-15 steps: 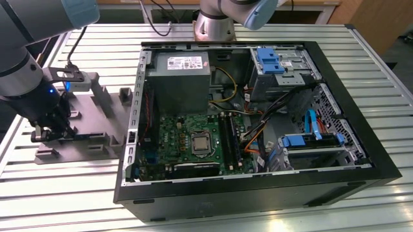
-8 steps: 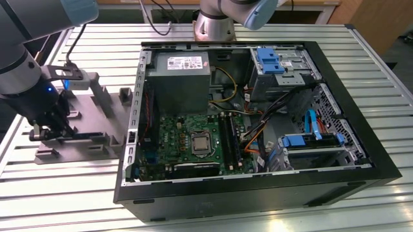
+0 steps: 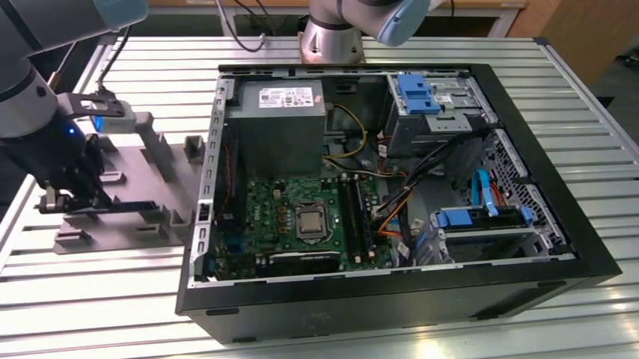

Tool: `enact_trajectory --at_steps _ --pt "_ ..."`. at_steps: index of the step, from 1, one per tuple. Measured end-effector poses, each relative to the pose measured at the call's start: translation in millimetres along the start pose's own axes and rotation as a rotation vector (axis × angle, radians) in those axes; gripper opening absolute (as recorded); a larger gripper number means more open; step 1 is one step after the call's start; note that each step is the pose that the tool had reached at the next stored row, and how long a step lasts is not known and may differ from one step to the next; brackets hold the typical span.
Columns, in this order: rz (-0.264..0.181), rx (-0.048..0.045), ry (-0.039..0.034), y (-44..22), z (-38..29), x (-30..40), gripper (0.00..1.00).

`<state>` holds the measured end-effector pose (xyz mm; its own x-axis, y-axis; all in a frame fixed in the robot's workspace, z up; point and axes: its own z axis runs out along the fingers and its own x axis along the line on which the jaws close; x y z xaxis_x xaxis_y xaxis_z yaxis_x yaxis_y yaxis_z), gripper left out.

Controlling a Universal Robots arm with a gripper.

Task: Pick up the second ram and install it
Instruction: 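Pick up the second ram and move it above second insertion slot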

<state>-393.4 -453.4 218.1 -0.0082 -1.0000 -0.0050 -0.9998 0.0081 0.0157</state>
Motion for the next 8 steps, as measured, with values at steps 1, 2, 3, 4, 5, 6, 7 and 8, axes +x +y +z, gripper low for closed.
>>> enact_trajectory --at_steps 1,2,3,4,5,6,7,8 --pt "0.0 0.0 0.0 0.0 -1.8 0.0 0.12" --pt "0.0 0.0 0.0 0.1 -3.6 0.0 0.12" --pt "0.0 0.0 0.0 0.1 -5.4 0.0 0.12" --pt "0.0 0.0 0.0 0.1 -7.4 0.0 0.12" --pt "0.0 0.0 0.0001 0.2 -9.3 0.0 0.12" --pt "0.0 0.0 0.0001 0.2 -11.1 0.0 0.12" --pt "0.0 0.0 0.0 0.2 -12.9 0.0 0.12" --pt "0.0 0.0 0.0 0.3 -14.7 -0.1 0.12"
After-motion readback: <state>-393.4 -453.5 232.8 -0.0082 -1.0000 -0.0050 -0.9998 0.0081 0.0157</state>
